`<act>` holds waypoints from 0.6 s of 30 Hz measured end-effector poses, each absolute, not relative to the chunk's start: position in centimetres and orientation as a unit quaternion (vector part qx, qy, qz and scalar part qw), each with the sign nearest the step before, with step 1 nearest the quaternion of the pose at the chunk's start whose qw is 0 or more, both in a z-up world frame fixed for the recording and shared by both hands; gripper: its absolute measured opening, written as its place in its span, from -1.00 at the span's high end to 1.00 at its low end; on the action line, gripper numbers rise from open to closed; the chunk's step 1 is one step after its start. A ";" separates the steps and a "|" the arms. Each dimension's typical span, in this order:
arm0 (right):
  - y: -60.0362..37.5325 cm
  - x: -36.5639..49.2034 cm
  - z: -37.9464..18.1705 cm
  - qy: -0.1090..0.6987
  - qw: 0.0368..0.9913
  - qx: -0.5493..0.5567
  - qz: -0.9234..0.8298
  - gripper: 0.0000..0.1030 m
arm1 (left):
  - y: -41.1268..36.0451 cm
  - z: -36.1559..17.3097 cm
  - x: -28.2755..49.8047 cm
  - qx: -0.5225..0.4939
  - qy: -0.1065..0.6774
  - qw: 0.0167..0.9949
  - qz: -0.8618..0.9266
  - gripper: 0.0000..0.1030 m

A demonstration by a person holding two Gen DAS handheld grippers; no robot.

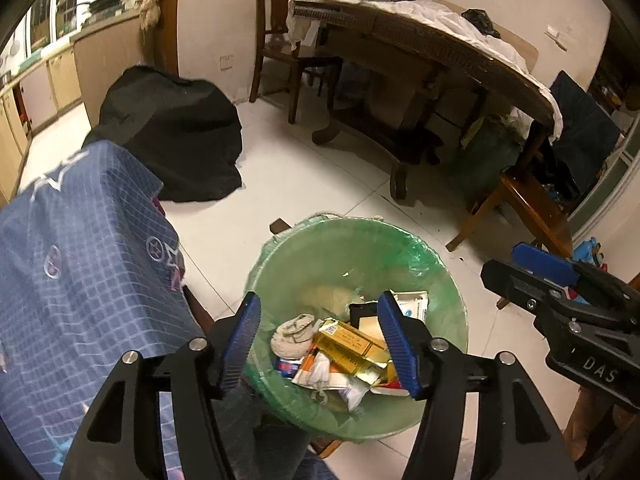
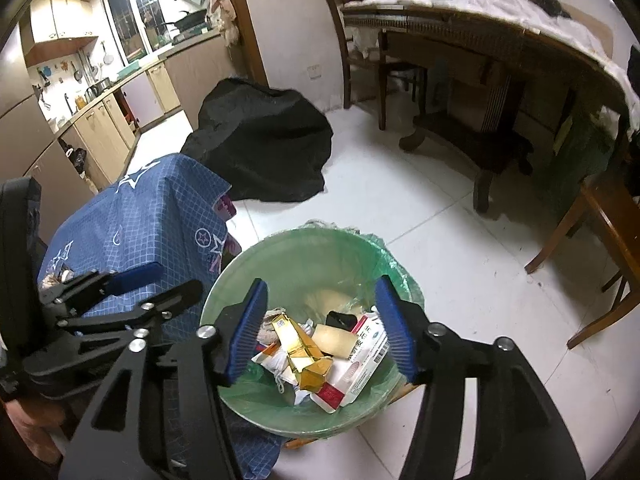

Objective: Collect trash
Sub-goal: 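Move both tools back from the bin to the remaining bed items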

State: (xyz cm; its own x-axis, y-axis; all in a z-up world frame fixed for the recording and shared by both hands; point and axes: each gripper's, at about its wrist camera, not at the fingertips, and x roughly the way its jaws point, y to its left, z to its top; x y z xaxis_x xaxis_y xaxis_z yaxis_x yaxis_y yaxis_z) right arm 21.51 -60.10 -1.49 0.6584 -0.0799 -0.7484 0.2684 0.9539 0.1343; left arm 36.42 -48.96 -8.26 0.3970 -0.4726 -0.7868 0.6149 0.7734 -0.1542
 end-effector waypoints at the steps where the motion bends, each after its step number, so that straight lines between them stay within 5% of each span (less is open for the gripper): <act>1: -59.9 21.1 -1.3 0.393 0.907 0.114 -0.099 -0.19 | -48.4 -7.9 36.2 0.084 0.435 0.835 -0.328 -0.27; 9: -54.0 16.5 0.7 0.282 0.954 0.072 -0.077 -0.64 | -37.3 -4.7 34.1 0.084 0.360 0.879 -0.302 -0.46; 18: -43.8 17.0 0.7 0.247 0.968 0.039 0.027 -0.74 | -22.8 -4.6 33.2 0.095 0.324 0.920 -0.199 -0.53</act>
